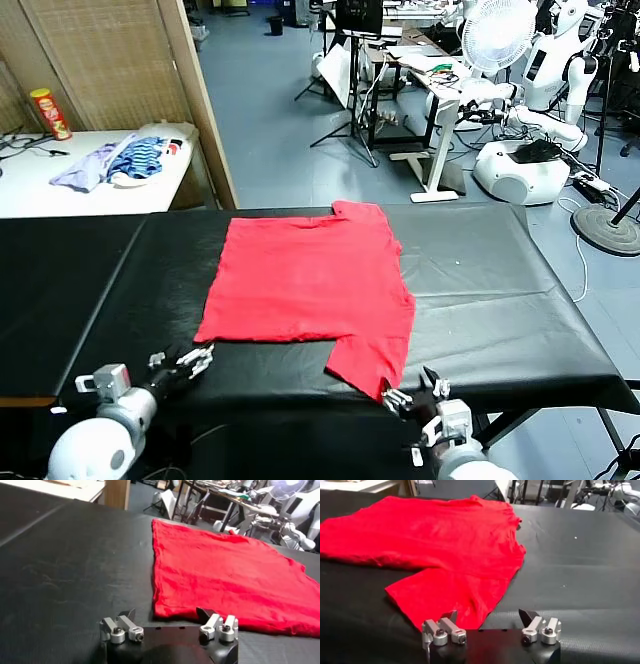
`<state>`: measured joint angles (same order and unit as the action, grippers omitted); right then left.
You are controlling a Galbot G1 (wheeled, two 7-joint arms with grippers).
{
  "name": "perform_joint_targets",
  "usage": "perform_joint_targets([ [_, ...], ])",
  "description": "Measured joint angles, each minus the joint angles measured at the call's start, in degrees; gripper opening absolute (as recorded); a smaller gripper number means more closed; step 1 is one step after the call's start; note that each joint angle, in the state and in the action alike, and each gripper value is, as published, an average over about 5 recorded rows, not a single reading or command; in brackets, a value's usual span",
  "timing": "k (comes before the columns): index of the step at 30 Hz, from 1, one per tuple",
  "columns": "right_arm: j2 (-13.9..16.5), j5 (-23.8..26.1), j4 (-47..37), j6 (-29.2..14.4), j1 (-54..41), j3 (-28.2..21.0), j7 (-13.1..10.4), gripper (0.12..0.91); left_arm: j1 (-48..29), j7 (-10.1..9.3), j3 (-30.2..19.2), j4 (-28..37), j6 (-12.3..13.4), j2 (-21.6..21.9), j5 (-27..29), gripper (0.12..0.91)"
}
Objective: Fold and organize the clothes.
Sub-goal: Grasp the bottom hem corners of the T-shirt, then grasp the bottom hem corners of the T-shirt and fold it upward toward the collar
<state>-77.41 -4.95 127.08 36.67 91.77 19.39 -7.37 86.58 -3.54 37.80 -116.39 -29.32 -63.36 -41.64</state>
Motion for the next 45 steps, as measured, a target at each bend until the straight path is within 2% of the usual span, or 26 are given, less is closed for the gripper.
perform_joint_targets([
  [5, -0.5, 0.6, -1.1, -0.4, -0.1, -0.5, 0.0, 0.786, -0.7, 0.00, -0.2, 1.1, 0.3, 0.0, 0.1, 0.796],
  [8, -0.7, 0.7, -1.6, -0.6, -0.2, -0.8, 0.0, 0.702, -1.1, 0.24, -0.6, 2.1, 0.9, -0.1, 0.1, 0.746],
  [12, -0.9, 0.9, -1.9, -0.5, 0.1, -0.9, -0.1, 0.495, -1.1, 1.03, -1.2, 3.0, 1.9, -0.5, -0.1, 0.557],
  [17, -1.2, 1.0, -1.5, -0.3, 1.0, -0.6, -1.2, 0.212, -1.0, 1.30, -1.8, 2.9, 2.2, -1.3, -0.3, 0.271],
  [20, -1.1, 0.8, -0.7, -0.2, 1.8, 0.1, -1.7, 0.126, -0.6, 0.83, -1.9, 2.4, 2.2, -1.7, 0.0, 0.151],
  [22, -1.0, 0.8, 0.2, 0.0, 2.6, 0.7, -2.0, 0.123, -0.1, 0.37, -1.8, 1.6, 2.2, -1.9, 0.2, 0.126],
  [27, -0.4, 0.6, 3.5, 0.4, 5.2, 2.2, -2.4, 0.122, 2.5, -0.99, -0.8, -2.3, 1.9, -2.3, 0.6, 0.126],
  [33, 0.6, -1.0, 8.2, -1.1, 9.0, 4.0, -2.6, 0.122, 8.1, -1.56, 0.9, -8.4, 1.8, -2.5, 1.5, 0.126],
  [39, 1.8, -4.8, 9.0, -5.9, 7.8, 6.5, -1.5, 0.122, 12.3, -1.68, 2.0, -12.6, 3.9, -3.2, 1.3, 0.126],
  [45, 3.2, -9.4, 2.4, -11.9, 0.1, 7.3, -0.5, 0.122, 8.7, -1.86, 1.4, -11.7, 5.5, -4.5, 1.1, 0.126],
])
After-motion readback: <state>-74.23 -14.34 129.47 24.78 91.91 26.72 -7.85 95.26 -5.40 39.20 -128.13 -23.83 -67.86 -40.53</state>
